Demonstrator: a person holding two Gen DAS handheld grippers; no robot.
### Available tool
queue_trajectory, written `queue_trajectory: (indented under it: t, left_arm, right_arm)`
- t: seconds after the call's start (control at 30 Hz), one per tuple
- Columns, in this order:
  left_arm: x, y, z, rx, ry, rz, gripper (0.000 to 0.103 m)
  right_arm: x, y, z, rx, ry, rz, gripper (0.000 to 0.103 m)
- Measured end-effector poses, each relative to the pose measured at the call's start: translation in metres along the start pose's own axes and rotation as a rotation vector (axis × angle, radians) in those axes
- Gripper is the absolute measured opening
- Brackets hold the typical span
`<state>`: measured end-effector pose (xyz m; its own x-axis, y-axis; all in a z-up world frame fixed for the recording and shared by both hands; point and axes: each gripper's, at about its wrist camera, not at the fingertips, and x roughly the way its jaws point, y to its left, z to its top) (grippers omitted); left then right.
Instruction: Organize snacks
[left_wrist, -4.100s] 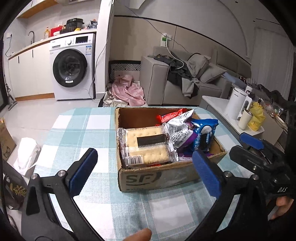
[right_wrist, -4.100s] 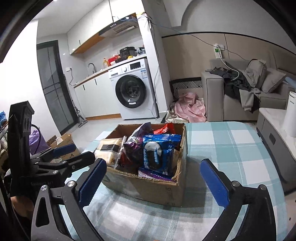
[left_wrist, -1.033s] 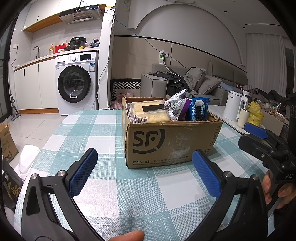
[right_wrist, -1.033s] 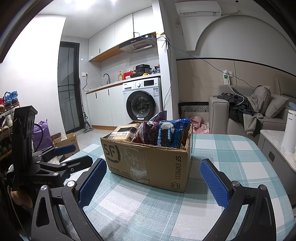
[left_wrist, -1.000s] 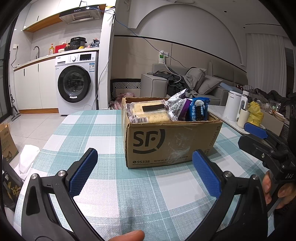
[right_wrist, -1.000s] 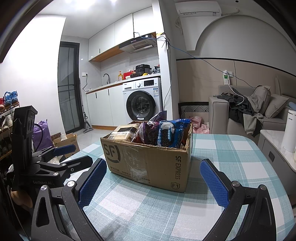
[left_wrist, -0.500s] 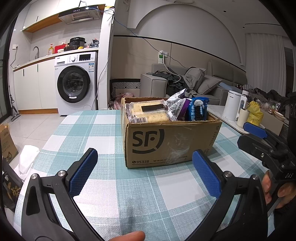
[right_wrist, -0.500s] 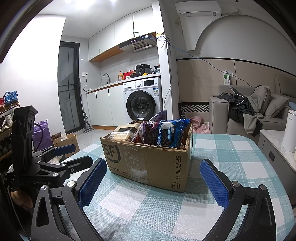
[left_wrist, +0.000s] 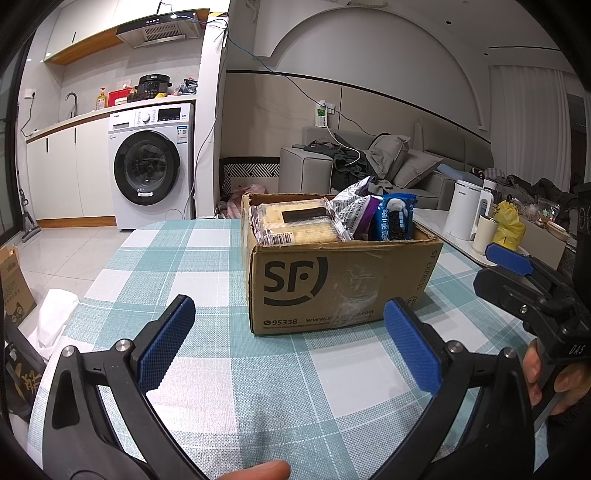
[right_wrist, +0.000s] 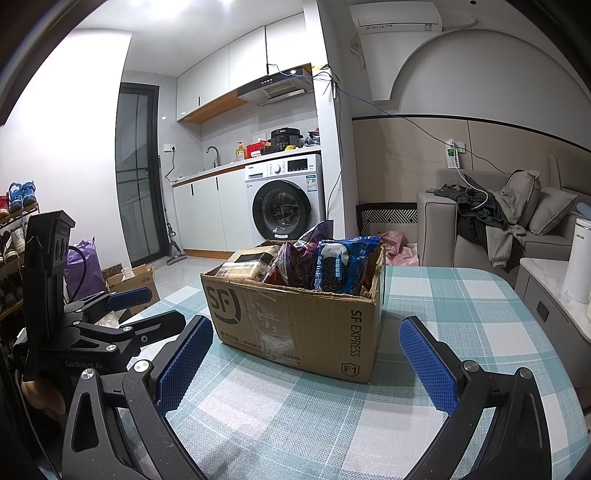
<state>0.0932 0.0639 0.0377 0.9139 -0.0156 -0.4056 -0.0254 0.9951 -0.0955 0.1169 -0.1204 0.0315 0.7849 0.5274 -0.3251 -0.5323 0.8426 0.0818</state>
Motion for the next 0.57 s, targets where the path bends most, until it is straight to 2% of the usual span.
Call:
queue_trajectory:
  t: [0.57]
  left_arm:
    - [0.0015, -0.0028, -0.0003, 0.004, -0.005, -0.009, 0.102]
  right_arm:
    - [0.0005, -0.0002, 0.0002, 0.001, 0.0, 0.0, 0.103]
